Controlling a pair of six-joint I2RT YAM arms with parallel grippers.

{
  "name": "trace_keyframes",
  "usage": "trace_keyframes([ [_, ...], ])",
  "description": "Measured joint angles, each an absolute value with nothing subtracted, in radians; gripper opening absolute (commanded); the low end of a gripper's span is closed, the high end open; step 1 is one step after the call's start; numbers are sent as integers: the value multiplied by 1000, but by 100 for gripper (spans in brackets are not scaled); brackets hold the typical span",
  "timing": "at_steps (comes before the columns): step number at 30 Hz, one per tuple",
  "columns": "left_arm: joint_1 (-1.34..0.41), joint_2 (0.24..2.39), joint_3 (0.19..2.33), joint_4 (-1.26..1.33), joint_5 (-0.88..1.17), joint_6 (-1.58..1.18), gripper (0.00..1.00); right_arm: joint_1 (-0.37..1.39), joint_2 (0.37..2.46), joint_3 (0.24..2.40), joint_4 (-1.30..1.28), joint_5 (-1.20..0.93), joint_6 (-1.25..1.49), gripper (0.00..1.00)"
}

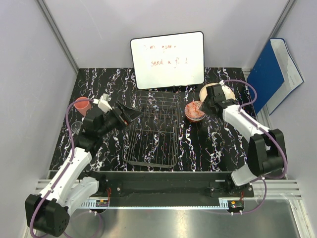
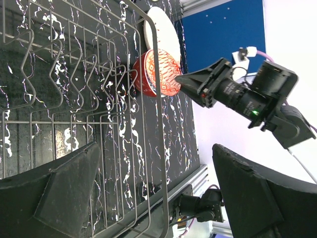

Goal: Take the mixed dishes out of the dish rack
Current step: Place the bowl at the center of the board, then reset both arms

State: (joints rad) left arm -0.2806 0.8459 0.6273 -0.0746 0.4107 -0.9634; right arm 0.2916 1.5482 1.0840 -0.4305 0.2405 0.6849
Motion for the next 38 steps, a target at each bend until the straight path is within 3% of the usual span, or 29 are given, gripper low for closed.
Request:
trace_keyframes([
  [4, -281, 846, 627, -75, 411, -961, 99, 292, 1505, 1084, -431, 240, 680, 68],
  [10, -281, 846, 627, -81, 409, -939, 99, 292, 1389, 1074, -437, 219, 672, 71],
  [16, -308, 875, 717, -256, 311, -810, 99, 328, 1083, 973, -338, 81, 605, 76],
  [22, -407, 931, 891, -440, 112, -641, 99, 640, 867, 921, -309, 143, 491, 77],
  [29, -538, 939, 937, -543, -73, -552, 99, 986, 864, 878, -345, 455, 410, 77],
  [38, -617, 950, 982, -585, -196, -510, 99, 1071, 879, 878, -329, 618, 345, 77],
])
